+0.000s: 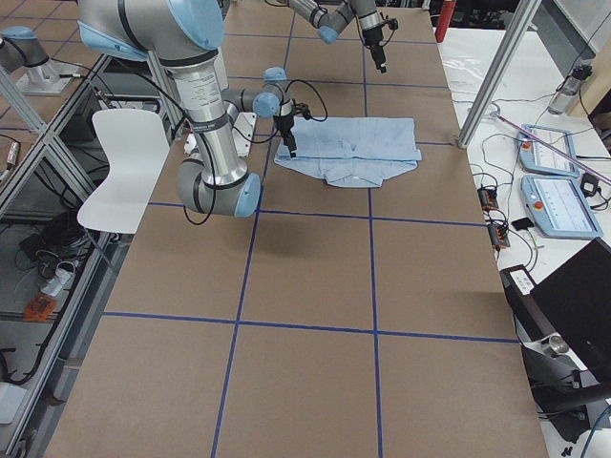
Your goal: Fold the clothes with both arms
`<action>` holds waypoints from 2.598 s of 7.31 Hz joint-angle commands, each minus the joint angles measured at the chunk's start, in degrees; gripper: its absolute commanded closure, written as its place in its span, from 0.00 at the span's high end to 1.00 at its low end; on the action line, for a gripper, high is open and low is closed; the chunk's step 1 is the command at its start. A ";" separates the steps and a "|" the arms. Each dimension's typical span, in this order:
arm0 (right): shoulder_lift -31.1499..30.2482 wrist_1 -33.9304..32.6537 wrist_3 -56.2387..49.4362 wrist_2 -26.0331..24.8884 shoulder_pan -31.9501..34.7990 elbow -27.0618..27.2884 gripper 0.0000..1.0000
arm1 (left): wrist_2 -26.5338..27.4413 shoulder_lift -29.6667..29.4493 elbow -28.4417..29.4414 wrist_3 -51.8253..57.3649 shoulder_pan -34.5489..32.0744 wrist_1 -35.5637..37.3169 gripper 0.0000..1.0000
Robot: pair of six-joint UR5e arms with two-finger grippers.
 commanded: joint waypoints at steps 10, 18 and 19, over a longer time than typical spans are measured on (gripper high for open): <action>-10.27 0.00 -6.44 3.35 7.95 6.31 1.00 | 0.26 -2.22 1.14 -0.78 1.03 -0.11 1.00; 0.85 2.27 -10.05 7.13 12.80 4.85 1.00 | 0.26 -1.88 1.67 -0.34 1.46 -0.38 1.00; 1.22 10.55 -9.87 7.13 12.45 -0.14 0.99 | 0.26 -1.70 1.67 -0.25 1.46 -0.38 1.00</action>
